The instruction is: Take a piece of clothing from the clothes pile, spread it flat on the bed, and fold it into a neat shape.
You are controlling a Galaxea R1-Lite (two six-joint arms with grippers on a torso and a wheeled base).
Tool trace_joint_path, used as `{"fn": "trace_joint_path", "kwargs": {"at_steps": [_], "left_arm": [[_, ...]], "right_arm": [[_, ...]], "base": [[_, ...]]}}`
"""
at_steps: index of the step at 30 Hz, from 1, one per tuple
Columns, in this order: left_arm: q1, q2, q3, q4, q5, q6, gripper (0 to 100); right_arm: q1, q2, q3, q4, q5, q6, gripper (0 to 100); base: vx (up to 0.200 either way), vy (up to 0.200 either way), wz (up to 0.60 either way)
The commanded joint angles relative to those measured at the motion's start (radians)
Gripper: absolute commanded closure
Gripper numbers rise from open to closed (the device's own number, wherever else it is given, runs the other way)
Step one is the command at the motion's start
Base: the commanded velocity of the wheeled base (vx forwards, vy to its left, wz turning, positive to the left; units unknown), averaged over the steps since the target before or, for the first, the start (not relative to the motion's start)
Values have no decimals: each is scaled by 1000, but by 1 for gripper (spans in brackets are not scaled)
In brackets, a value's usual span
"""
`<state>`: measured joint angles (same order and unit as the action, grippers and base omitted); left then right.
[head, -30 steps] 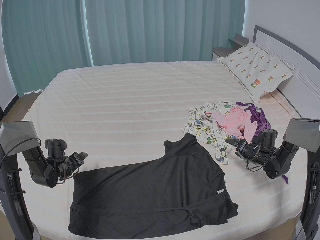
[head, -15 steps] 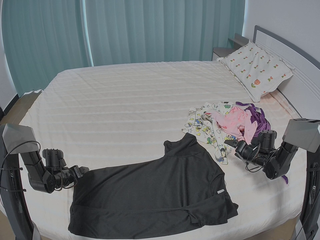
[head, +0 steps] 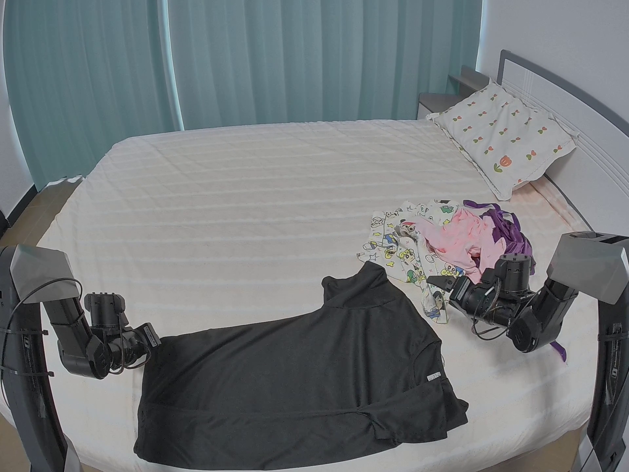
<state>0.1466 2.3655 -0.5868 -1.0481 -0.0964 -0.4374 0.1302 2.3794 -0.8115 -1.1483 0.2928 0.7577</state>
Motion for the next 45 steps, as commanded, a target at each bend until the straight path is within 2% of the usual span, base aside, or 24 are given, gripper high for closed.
{"fn": "trace_joint_path", "kwargs": {"at_steps": [1,5,7,9,13,15,18,22,38,39,45], "left_arm": [[14,6,-4,-1,17,-6,100],[24,-17,-1,-1,23,-7,100],[24,-26,-1,-1,33,-10,100],[24,-49,-1,-3,58,-43,100],[22,-80,7,-1,60,-87,100],[21,-85,4,-1,60,-119,100],[21,-85,2,-1,60,-155,100],[22,-75,8,-1,58,-175,100],[24,-74,13,-1,60,-181,100],[24,-74,13,-1,60,-181,100],[31,-72,12,-1,60,-179,100]], "right_arm": [[48,-2,-64,45,0,-8,0],[72,9,-198,210,0,-60,0],[74,24,-238,245,0,-83,0],[83,63,-325,309,-1,-129,0],[97,98,-400,378,-1,-150,0],[112,153,-462,415,-1,-212,0],[120,190,-486,424,-1,-278,0],[134,236,-537,424,-3,-308,0],[134,296,-634,456,-15,-334,0],[134,296,-635,458,-17,-333,100],[121,287,-626,456,-46,-330,100]], "base": [[0,0,0],[0,0,0],[0,0,0],[0,0,0],[0,0,0],[0,0,0],[0,0,0],[0,0,0],[0,0,0],[0,0,0],[0,0,0]]}}
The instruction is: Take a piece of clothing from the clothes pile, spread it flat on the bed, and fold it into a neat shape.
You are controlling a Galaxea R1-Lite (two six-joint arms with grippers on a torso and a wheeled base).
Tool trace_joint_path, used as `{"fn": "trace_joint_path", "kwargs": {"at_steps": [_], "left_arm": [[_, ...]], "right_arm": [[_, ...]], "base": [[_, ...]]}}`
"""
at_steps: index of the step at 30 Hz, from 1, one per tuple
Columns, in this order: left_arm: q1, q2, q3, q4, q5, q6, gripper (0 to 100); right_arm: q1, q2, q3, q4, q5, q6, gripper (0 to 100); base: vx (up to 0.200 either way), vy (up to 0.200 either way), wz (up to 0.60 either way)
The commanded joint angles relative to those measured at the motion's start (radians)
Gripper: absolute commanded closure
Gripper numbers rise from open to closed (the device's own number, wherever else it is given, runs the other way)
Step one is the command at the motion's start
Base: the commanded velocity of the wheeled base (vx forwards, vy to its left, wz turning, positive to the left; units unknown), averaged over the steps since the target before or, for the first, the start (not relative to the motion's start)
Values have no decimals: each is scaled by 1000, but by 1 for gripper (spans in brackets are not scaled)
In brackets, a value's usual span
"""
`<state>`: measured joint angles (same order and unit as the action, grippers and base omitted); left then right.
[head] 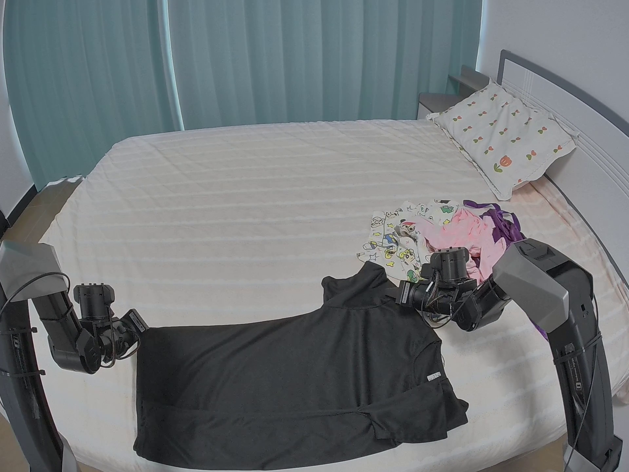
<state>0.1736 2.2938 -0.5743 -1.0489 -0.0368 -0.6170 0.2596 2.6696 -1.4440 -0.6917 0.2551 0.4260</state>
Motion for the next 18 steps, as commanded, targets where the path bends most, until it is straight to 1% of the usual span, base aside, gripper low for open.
{"fn": "trace_joint_path", "kwargs": {"at_steps": [1,5,18], "left_arm": [[4,-1,-1,0,0,0,100],[26,-4,-10,0,2,0,100],[37,-5,-24,-2,0,-3,100]], "right_arm": [[-8,-4,7,0,-8,2,100],[-28,-46,74,-25,-8,10,100],[-40,-123,237,-232,-7,13,100]], "base": [[0,0,0],[0,0,0],[0,0,0]]}}
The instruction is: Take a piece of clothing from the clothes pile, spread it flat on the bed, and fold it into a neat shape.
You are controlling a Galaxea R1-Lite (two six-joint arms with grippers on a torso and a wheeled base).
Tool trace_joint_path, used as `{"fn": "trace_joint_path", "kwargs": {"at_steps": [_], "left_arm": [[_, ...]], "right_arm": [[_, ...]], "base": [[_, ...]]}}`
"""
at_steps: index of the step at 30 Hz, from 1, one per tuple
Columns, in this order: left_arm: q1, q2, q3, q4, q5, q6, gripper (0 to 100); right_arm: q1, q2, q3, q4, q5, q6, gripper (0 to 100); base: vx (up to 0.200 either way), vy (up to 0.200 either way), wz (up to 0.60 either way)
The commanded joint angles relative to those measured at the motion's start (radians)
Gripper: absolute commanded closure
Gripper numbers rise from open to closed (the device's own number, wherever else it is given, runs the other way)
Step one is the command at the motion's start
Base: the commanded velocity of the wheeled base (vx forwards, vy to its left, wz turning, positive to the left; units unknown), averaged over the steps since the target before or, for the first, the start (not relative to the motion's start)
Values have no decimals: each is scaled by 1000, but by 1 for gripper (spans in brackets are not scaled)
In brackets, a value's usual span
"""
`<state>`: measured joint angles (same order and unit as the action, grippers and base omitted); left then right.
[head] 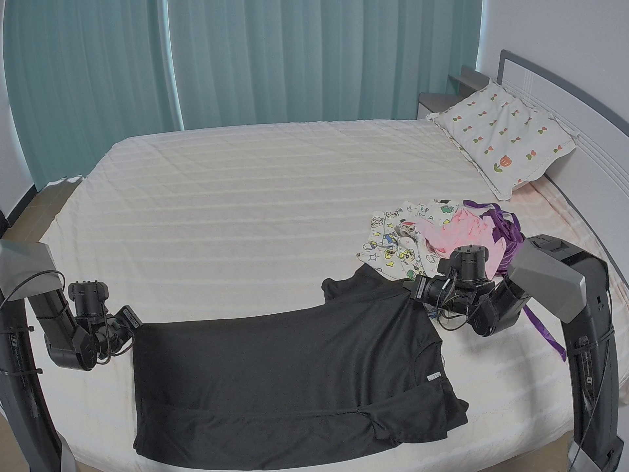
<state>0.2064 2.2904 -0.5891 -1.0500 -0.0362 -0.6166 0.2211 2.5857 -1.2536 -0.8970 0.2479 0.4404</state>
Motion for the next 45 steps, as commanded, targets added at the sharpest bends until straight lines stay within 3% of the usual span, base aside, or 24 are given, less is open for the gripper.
{"fn": "trace_joint_path", "kwargs": {"at_steps": [1,24,30,45], "left_arm": [[7,-2,-14,-1,-1,-8,100],[41,-62,23,1,-16,0,100],[48,-60,124,-10,-36,52,100],[44,0,379,-226,-57,181,100]], "right_arm": [[-2,-44,46,-39,1,0,100],[-5,-203,327,-79,56,-28,100],[6,-239,462,-111,60,-58,100],[32,-262,727,-181,57,-111,100]], "base": [[0,0,0],[0,0,0],[0,0,0],[0,0,0]]}}
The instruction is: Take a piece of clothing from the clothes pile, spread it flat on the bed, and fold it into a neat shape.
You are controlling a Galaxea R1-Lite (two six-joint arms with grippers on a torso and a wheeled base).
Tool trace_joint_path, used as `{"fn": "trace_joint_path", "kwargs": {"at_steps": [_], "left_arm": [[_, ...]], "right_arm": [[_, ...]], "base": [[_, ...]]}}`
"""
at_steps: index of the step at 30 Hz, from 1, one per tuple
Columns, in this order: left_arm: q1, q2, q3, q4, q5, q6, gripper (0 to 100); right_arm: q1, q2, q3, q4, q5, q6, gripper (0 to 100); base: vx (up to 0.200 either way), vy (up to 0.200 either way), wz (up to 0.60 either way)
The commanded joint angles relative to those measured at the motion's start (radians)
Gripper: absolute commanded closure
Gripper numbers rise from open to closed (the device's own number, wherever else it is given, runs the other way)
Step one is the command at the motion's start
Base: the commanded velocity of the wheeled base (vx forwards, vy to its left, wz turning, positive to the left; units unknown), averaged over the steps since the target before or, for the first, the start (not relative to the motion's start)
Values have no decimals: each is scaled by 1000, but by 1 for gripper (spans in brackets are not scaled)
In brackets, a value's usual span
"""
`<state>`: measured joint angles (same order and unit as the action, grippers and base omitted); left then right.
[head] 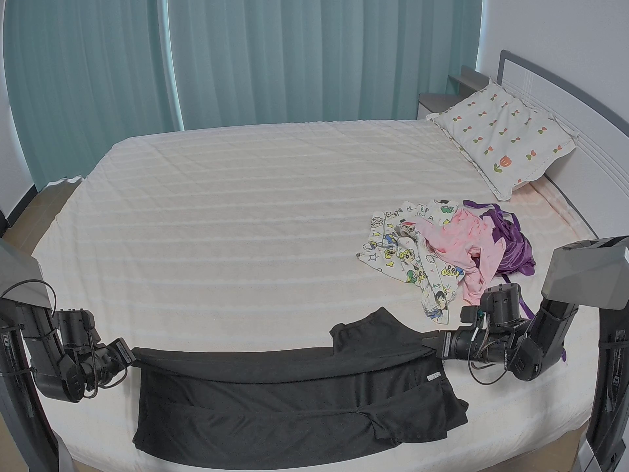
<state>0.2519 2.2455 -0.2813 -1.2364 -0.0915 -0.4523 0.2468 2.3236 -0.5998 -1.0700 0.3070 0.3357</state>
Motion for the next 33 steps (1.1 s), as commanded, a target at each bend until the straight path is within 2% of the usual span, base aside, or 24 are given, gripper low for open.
{"fn": "trace_joint_path", "kwargs": {"at_steps": [1,7,14,15,16,17,22,28,30,33], "left_arm": [[-2,55,82,-57,-5,18,100],[-2,109,157,-135,-8,66,100],[-2,140,182,-179,-10,69,100],[-2,140,186,-179,-10,69,100],[-2,140,189,-179,-10,69,100],[-2,140,191,-179,-10,69,0],[1,134,205,-181,-11,69,0],[44,115,234,-242,-27,60,0],[87,101,251,-296,-77,52,0],[104,94,249,-308,-114,23,0]], "right_arm": [[6,0,87,-8,-3,-7,100],[6,14,132,-11,-5,-35,100],[5,17,163,-11,-2,-40,100],[5,19,166,-11,0,-38,0],[6,19,173,-11,0,-40,0],[6,19,175,-11,0,-40,0],[12,0,192,-16,1,-34,0],[-21,-67,190,-82,27,31,0],[-18,-90,179,-100,44,89,0],[-4,-92,173,-123,50,134,0]], "base": [[0,0,0],[0,0,0],[0,0,0],[0,0,0],[0,0,0],[0,0,0],[0,0,0],[0,0,0],[0,0,0],[0,0,0]]}}
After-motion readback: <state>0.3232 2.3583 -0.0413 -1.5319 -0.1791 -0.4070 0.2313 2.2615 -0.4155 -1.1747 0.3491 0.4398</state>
